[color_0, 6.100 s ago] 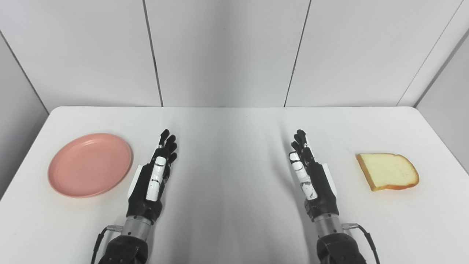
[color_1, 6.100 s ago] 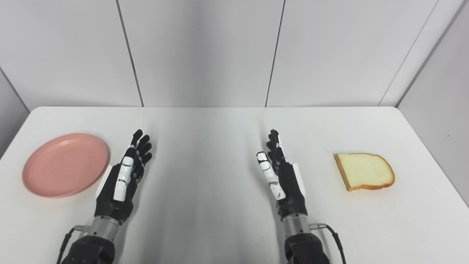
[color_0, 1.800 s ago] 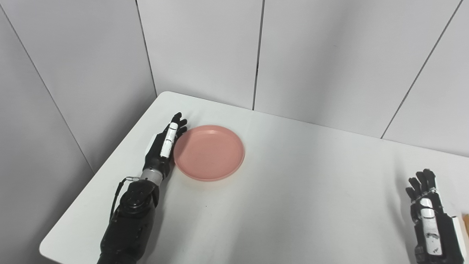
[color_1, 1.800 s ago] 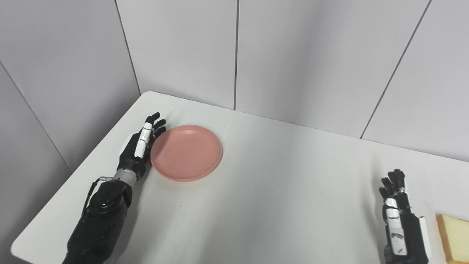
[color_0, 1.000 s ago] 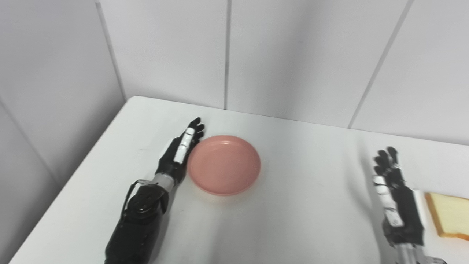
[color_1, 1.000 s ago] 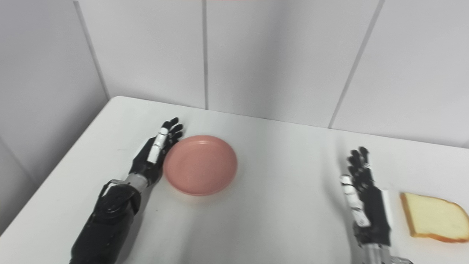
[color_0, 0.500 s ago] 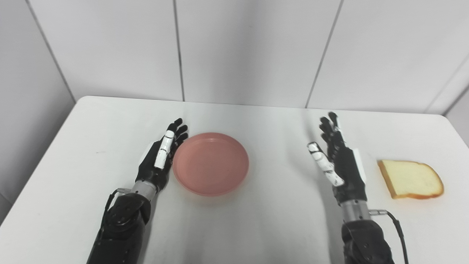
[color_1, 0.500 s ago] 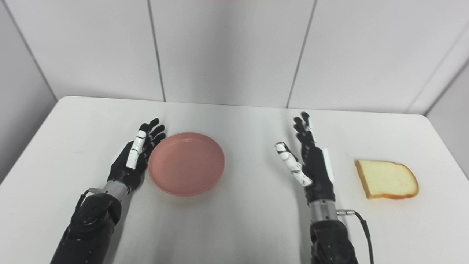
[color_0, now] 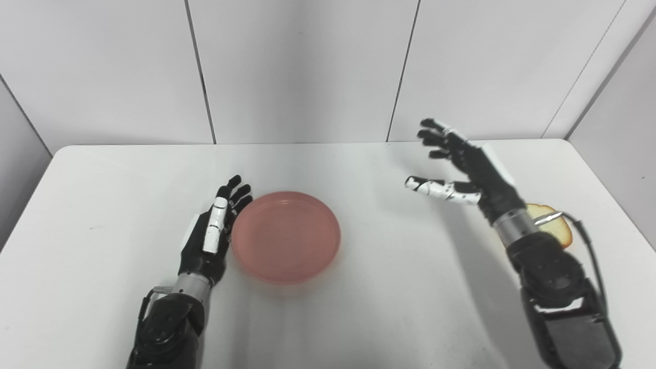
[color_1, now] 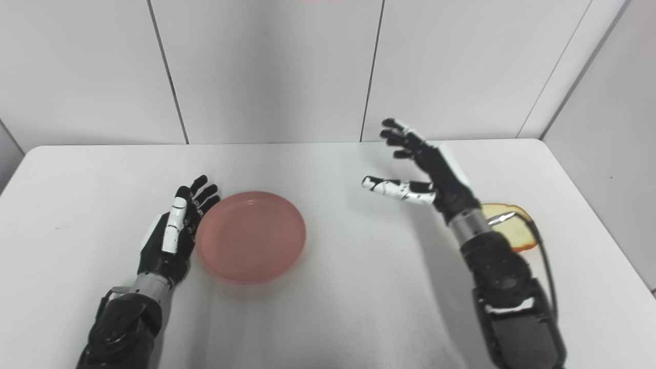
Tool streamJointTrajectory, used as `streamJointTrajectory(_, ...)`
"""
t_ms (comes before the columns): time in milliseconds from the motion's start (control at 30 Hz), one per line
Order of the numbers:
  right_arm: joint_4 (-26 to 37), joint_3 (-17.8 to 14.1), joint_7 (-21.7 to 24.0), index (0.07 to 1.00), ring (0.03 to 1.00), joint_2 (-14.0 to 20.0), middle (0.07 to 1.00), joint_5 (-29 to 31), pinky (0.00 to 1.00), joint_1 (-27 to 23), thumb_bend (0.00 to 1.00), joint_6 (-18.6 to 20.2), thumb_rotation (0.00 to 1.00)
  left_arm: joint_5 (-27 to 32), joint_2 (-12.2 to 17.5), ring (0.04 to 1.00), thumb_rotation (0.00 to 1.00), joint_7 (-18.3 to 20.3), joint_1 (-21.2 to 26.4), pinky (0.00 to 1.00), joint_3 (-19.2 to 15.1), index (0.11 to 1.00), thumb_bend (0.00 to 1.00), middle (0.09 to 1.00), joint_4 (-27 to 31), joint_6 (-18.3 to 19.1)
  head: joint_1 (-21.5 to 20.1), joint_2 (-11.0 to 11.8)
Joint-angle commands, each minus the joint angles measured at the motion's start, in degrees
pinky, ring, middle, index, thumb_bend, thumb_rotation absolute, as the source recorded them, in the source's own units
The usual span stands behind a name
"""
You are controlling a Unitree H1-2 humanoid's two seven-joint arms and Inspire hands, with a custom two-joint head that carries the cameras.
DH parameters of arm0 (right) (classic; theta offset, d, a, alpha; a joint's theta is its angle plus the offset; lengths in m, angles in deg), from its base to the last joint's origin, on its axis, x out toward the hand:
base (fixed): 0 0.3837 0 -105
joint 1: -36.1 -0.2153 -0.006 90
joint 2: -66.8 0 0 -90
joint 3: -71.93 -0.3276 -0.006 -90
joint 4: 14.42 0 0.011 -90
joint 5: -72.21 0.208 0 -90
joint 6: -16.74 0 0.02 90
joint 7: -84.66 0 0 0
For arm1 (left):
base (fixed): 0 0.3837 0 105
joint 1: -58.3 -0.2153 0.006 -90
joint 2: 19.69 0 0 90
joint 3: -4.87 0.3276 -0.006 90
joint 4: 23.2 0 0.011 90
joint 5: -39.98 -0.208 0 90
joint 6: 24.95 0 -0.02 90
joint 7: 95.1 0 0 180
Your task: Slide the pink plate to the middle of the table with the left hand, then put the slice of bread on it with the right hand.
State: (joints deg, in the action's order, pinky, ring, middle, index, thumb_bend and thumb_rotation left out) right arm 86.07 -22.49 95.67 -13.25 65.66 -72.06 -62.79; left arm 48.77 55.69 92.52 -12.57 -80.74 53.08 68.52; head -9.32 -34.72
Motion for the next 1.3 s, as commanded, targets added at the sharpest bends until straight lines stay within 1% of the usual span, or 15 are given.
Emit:
streamJointTrajectory(0, -1.1, -2.4, 0.7, 0.933, 0.867, 5.0, 0.898, 0.1, 0.82, -2.0, 0.72, -1.7, 0.34, 0.3, -1.8, 0.931, 0.97, 2.3, 0.3, 0.94, 1.5, 0.935, 0.71, 0.933, -1.5, 0.4, -1.1, 0.5)
streamJointTrajectory(100, -5.2, -2.9, 3.6, 0.936, 0.899, 11.8, 0.894, -0.3, 0.86, -3.7, 0.73, -3.5, 0.33, 0.2, -2.2, 0.935, 0.96, 2.3, 0.7, 0.95, 1.6, 0.939, 0.7, 0.937, -2.4, -0.3, -2.2, 1.3)
streamJointTrajectory(167, -8.3, -2.1, 6.7, 0.933, 0.941, 16.7, 0.913, -0.7, 0.9, -4.9, 0.76, -5.2, 0.36, 0.2, -2.3, 0.937, 0.96, 2.4, 0.8, 0.95, 1.6, 0.942, 0.7, 0.94, -2.8, -0.2, -3.0, 1.6)
streamJointTrajectory(200, -9.3, -1.8, 7.6, 0.932, 0.957, 18.1, 0.926, -0.7, 0.91, -5.3, 0.77, -5.6, 0.37, 0.3, -2.3, 0.938, 0.96, 2.4, 0.9, 0.95, 1.6, 0.943, 0.71, 0.941, -2.9, -0.2, -3.4, 1.7)
streamJointTrajectory(300, -14.0, 0.8, 11.4, 0.936, 0.977, 25.1, 0.955, -4.0, 0.93, -7.4, 0.81, -8.0, 0.4, 0.7, -2.4, 0.938, 0.96, 2.8, 1.1, 0.95, 1.4, 0.944, 0.71, 0.942, -3.8, -0.8, -4.7, 2.3)
streamJointTrajectory(333, -15.6, 1.9, 12.6, 0.931, 0.981, 27.2, 0.981, -5.2, 0.91, -8.2, 0.87, -8.8, 0.48, 0.8, -2.4, 0.94, 0.96, 3.0, 1.1, 0.95, 1.3, 0.948, 0.7, 0.943, -3.9, -1.1, -4.7, 2.3)
streamJointTrajectory(367, -17.4, 3.1, 14.0, 0.927, 0.983, 29.3, 0.989, -6.4, 0.9, -9.3, 0.89, -9.3, 0.48, 1.0, -2.4, 0.94, 0.96, 3.1, 1.1, 0.95, 1.1, 0.947, 0.71, 0.942, -4.1, -1.4, -5.5, 2.6)
streamJointTrajectory(467, -20.3, 6.2, 17.4, 0.925, 0.993, 33.1, 0.998, -8.8, 0.91, -11.6, 0.92, -8.3, 0.41, 1.3, -2.2, 0.935, 0.95, 3.6, 1.3, 0.95, 0.7, 0.937, 0.72, 0.936, -4.9, -2.0, -6.3, 2.9)
streamJointTrajectory(533, -23.2, 7.9, 19.8, 0.939, 1.0, 34.8, 1.0, -9.8, 0.93, -13.3, 0.94, -9.1, 0.35, 1.7, -2.1, 0.931, 0.93, 3.9, 1.4, 0.94, 0.4, 0.931, 0.72, 0.931, -5.0, -2.0, -7.2, 2.8)
streamJointTrajectory(600, -27.1, 10.4, 23.1, 0.954, 1.0, 36.8, 1.0, -11.5, 0.94, -15.7, 0.96, -9.7, 0.34, 1.8, -2.0, 0.934, 0.93, 4.2, 1.3, 0.94, 0.4, 0.934, 0.72, 0.934, -4.5, -1.6, -8.5, 3.2)
streamJointTrajectory(733, -33.7, 13.4, 26.1, 0.982, 1.0, 38.4, 1.0, -13.3, 0.92, -19.3, 1.0, -13.2, 0.27, 1.4, -1.8, 0.929, 0.94, 4.2, 1.1, 0.93, 0.5, 0.927, 0.72, 0.929, -3.9, -1.4, -9.2, 3.3)
streamJointTrajectory(800, -38.3, 16.3, 26.2, 0.993, 1.0, 38.5, 1.0, -17.0, 0.92, -22.3, 1.0, -17.0, 0.33, 1.3, -1.5, 0.925, 0.94, 4.6, 1.0, 0.93, 0.5, 0.924, 0.73, 0.926, -4.0, -1.7, -10.5, 3.4)
streamJointTrajectory(900, -41.1, 20.0, 25.2, 0.999, 0.993, 37.8, 0.995, -22.8, 0.9, -25.1, 1.0, -18.1, 0.4, 1.5, -1.0, 0.921, 0.95, 5.1, 0.8, 0.92, 0.2, 0.922, 0.73, 0.924, -4.5, -2.7, -12.2, 4.0)
streamJointTrajectory(1033, -40.6, 22.4, 24.4, 1.0, 0.975, 37.7, 0.987, -28.0, 0.89, -26.0, 1.0, -19.2, 0.43, 2.3, -0.6, 0.92, 0.93, 6.1, 0.7, 0.92, -0.5, 0.918, 0.74, 0.922, -5.4, -3.5, -12.8, 4.2)
streamJointTrajectory(1267, -38.5, 23.4, 24.3, 1.0, 0.999, 38.0, 0.999, -31.8, 0.99, -24.8, 1.0, -20.1, 0.45, 3.0, -0.8, 0.915, 0.91, 6.6, 0.3, 0.91, -1.7, 0.912, 0.75, 0.916, -5.4, -4.7, -13.2, 4.1)
